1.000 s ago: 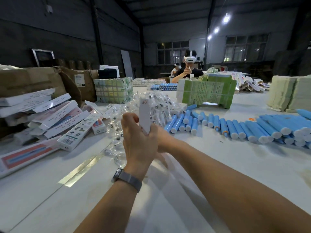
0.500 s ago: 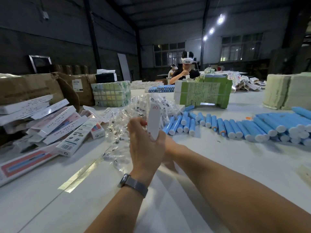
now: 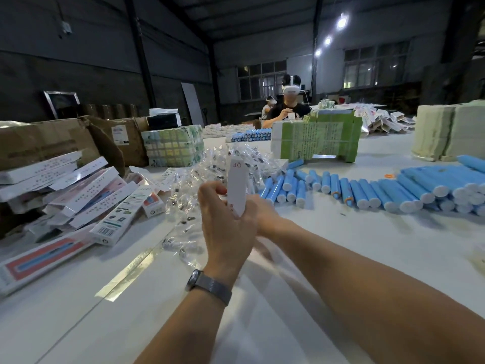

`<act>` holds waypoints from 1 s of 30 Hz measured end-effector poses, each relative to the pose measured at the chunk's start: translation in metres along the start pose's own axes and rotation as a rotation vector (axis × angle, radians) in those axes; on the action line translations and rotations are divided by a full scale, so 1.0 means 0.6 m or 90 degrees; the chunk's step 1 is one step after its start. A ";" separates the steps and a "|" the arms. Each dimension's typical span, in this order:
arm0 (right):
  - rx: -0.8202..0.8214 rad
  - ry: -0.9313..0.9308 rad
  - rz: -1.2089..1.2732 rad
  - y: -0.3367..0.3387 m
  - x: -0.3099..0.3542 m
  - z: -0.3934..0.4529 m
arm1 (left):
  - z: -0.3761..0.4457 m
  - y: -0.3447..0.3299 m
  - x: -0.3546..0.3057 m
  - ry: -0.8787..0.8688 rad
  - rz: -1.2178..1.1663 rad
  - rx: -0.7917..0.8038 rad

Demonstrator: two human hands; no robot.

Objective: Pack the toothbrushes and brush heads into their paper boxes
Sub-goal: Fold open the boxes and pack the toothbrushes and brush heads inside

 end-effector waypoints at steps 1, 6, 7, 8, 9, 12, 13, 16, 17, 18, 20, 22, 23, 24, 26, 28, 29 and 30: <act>-0.032 -0.068 0.042 0.014 -0.012 0.004 | 0.000 -0.001 -0.001 0.008 -0.006 0.007; -0.273 -0.151 0.369 0.093 -0.057 -0.035 | -0.008 -0.012 -0.014 -0.016 -0.086 0.092; -0.290 -0.154 0.420 0.114 -0.052 -0.048 | -0.010 -0.012 -0.016 -0.021 -0.105 0.110; -0.297 -0.136 0.464 0.134 -0.051 -0.055 | -0.011 -0.012 -0.019 -0.016 -0.120 0.130; -0.311 -0.111 0.507 0.158 -0.043 -0.064 | -0.013 -0.012 -0.021 -0.002 -0.137 0.150; -0.362 -0.048 0.603 0.222 -0.022 -0.083 | -0.015 -0.011 -0.022 0.029 -0.217 0.193; -0.364 -0.035 0.608 0.239 -0.014 -0.089 | -0.015 -0.012 -0.021 0.033 -0.231 0.208; -0.298 -0.008 0.606 0.265 0.019 -0.097 | -0.017 -0.013 -0.021 0.027 -0.239 0.225; -0.280 0.001 0.583 0.271 0.031 -0.102 | -0.019 -0.014 -0.024 0.028 -0.248 0.228; -0.271 0.017 0.540 0.276 0.041 -0.108 | -0.021 -0.015 -0.026 0.029 -0.267 0.234; -0.277 0.063 0.437 0.285 0.057 -0.123 | -0.028 -0.017 -0.033 0.024 -0.298 0.245; -0.290 0.082 0.373 0.293 0.063 -0.136 | -0.032 -0.019 -0.035 0.016 -0.302 0.256; -0.304 0.081 0.362 0.295 0.062 -0.141 | -0.033 -0.020 -0.036 0.012 -0.303 0.259; -0.324 0.081 0.364 0.298 0.061 -0.144 | -0.034 -0.021 -0.037 0.006 -0.300 0.260; -0.370 0.093 0.368 0.302 0.063 -0.149 | -0.040 -0.021 -0.039 -0.014 -0.297 0.263; -0.401 0.130 0.375 0.304 0.069 -0.154 | -0.048 -0.020 -0.046 -0.045 -0.298 0.268; -0.411 0.162 0.373 0.305 0.074 -0.157 | -0.052 -0.019 -0.050 -0.062 -0.294 0.269; -0.415 0.199 0.357 0.304 0.081 -0.160 | -0.054 -0.019 -0.054 -0.079 -0.290 0.269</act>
Point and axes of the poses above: each hand's wrist, its own z-axis towards the middle knuckle, its own y-axis out of the back of the hand, x = y × z, the point moved 3 cm from there along z, towards the middle knuckle, and after that the axes turned 4 degrees about y, right-handed, at the moved point
